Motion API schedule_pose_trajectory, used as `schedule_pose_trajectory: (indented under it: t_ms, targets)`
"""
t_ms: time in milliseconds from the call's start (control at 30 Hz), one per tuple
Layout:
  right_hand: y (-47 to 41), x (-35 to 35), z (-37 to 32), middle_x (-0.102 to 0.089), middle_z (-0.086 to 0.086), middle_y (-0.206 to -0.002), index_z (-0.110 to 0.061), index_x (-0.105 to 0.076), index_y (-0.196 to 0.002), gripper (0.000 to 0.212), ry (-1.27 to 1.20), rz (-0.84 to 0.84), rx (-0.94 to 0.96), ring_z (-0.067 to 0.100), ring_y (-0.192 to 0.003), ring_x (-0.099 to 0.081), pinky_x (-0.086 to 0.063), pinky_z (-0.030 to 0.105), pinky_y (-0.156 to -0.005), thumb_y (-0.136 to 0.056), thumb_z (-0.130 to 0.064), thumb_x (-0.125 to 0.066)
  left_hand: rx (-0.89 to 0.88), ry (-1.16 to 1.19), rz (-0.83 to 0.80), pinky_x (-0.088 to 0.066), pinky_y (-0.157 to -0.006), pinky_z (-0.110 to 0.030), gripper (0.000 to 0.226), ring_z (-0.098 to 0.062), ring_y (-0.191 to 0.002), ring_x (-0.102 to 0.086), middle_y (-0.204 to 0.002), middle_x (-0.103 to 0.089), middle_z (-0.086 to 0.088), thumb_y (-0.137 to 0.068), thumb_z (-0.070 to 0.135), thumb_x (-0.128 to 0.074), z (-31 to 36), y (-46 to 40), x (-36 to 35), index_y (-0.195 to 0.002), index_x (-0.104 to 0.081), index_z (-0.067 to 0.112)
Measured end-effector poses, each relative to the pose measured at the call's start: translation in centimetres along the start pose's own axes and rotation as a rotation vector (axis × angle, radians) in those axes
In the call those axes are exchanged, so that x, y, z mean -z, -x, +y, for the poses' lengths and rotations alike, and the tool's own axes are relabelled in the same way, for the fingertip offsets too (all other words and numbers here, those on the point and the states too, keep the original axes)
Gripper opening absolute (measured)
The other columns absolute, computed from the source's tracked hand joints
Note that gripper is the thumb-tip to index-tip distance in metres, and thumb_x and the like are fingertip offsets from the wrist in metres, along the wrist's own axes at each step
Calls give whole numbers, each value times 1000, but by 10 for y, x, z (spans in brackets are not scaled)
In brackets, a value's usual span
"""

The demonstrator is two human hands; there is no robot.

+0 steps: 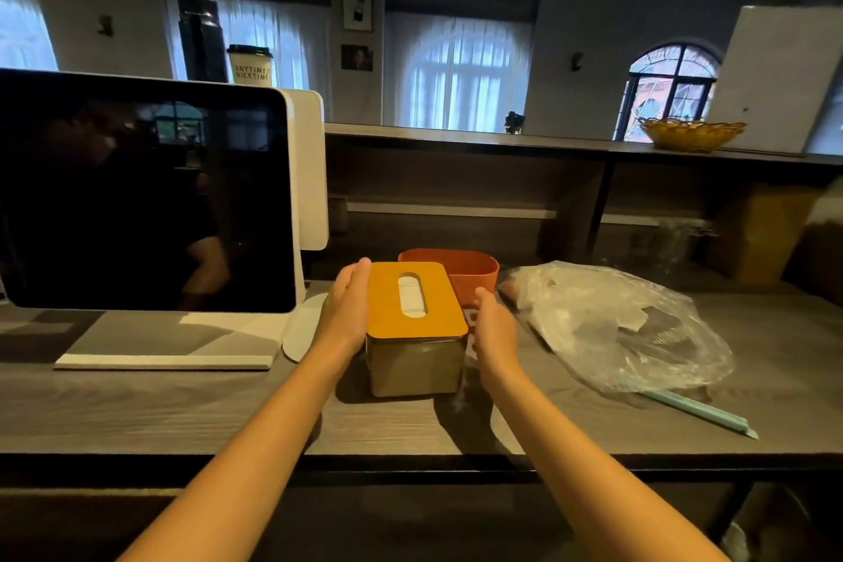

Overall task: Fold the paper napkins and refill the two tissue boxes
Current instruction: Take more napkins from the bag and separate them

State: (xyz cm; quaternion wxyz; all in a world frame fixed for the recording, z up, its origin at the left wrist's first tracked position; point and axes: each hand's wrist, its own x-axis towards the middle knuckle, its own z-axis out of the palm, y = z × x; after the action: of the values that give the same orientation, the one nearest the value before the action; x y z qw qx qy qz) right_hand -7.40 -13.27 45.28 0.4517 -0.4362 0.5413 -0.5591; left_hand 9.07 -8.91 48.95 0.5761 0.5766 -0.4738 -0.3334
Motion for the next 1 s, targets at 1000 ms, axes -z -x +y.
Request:
schedule_pose_trajectory:
  t_ms: [1000]
  targets:
    - [-188, 4, -9, -63, 3, -117, -29, -47, -130, 50, -96, -111, -71, 22, -102, -63, -54, 41, -88, -101, -63, -25, 102, -352, -128, -30, -118, -55, 82, -34, -142, -40, -157, -40, -14, -95, 76, -12, 17, -206, -110, -158, -26, 26]
